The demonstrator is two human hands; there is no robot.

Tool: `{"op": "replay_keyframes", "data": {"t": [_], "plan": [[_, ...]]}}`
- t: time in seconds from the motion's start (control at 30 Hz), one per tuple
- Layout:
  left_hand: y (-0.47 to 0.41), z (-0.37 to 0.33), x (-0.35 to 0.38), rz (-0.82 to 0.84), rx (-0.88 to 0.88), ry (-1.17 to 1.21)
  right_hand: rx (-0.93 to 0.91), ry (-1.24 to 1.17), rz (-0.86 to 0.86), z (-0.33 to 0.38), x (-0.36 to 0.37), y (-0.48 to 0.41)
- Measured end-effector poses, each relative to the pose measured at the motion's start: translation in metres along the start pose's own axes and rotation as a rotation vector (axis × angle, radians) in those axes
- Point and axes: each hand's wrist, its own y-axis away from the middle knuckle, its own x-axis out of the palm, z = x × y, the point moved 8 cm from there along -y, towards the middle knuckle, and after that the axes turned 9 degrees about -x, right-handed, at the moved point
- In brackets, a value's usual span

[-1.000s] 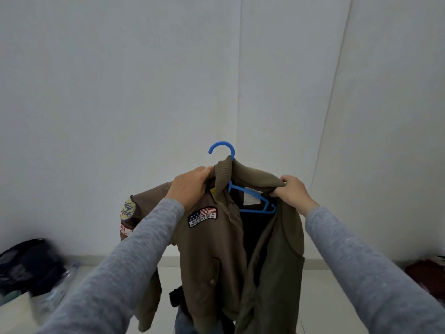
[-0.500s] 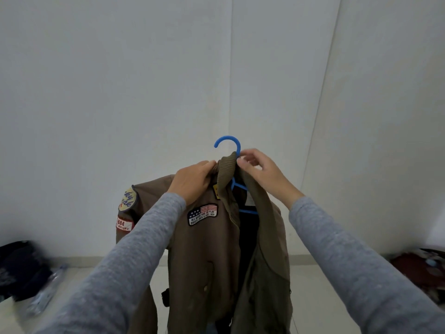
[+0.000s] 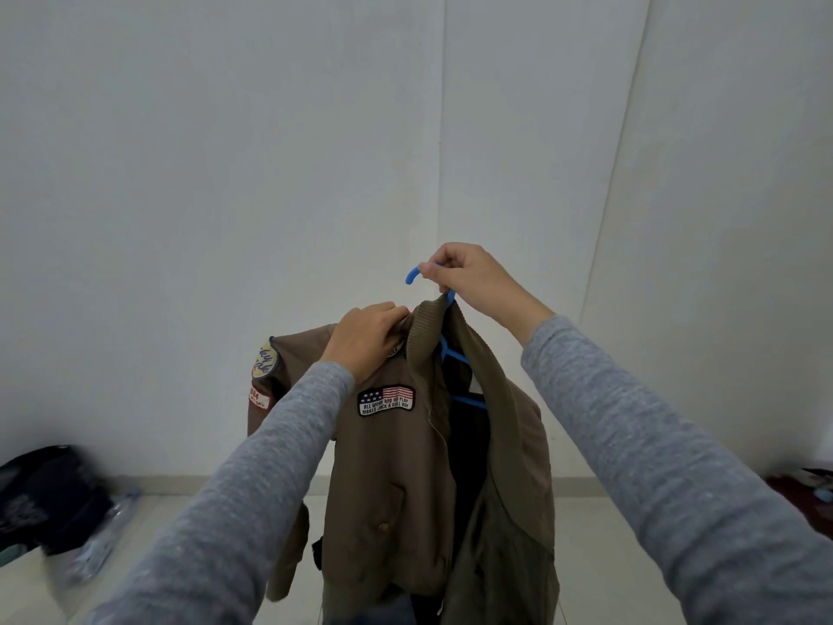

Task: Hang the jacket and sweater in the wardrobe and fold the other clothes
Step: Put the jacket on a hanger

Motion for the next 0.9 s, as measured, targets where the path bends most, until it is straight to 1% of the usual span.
{"op": "replay_keyframes", "data": {"t": [0.1, 0.17, 0.2, 0.27, 0.3, 0.33, 0.4, 0.43, 0.47, 0.5, 0.6, 0.7, 0.73, 0.83, 0.9], "plan": [[0.002, 0.01, 0.012, 0.033, -0.062, -0.008, 0.052, 0.092, 0.005, 0.0, 0.008, -0.002], [0.009, 0.018, 0.014, 0.008, -0.154, 0.098, 0.086, 0.078, -0.035, -0.005, 0.009, -0.002], [0.016, 0.021, 0.012, -0.053, -0.207, 0.173, 0.099, 0.068, -0.059, -0.009, 0.009, -0.001], [0.037, 0.02, 0.001, -0.242, -0.275, 0.309, 0.116, 0.073, -0.108, -0.018, 0.006, 0.001], [0.047, 0.018, 0.001, -0.273, -0.298, 0.378, 0.116, 0.083, -0.133, -0.02, 0.004, 0.002], [0.052, 0.013, 0.007, -0.212, -0.324, 0.45, 0.114, 0.088, -0.158, -0.022, 0.003, 0.003], [0.055, -0.002, 0.034, 0.085, -0.373, 0.513, 0.107, 0.089, -0.191, -0.024, 0.003, 0.004], [0.055, -0.01, 0.047, 0.198, -0.376, 0.51, 0.103, 0.088, -0.199, -0.024, 0.004, 0.004], [0.054, -0.015, 0.055, 0.244, -0.372, 0.507, 0.099, 0.086, -0.209, -0.025, 0.006, 0.005], [0.051, -0.017, 0.059, 0.23, -0.372, 0.505, 0.093, 0.083, -0.221, -0.026, 0.006, 0.006], [0.043, -0.008, 0.052, 0.102, -0.408, 0.479, 0.056, 0.111, -0.251, -0.03, -0.001, 0.012], [0.038, 0.019, 0.027, -0.028, -0.481, 0.371, 0.014, 0.196, -0.213, -0.041, -0.012, 0.021], [0.034, 0.024, 0.018, -0.052, -0.465, 0.331, 0.005, 0.225, -0.191, -0.045, -0.013, 0.025], [0.022, 0.025, 0.0, -0.056, -0.373, 0.157, -0.015, 0.268, -0.144, -0.053, -0.008, 0.034], [0.02, 0.032, -0.011, -0.088, -0.378, 0.101, -0.025, 0.293, -0.148, -0.056, -0.008, 0.038]]}}
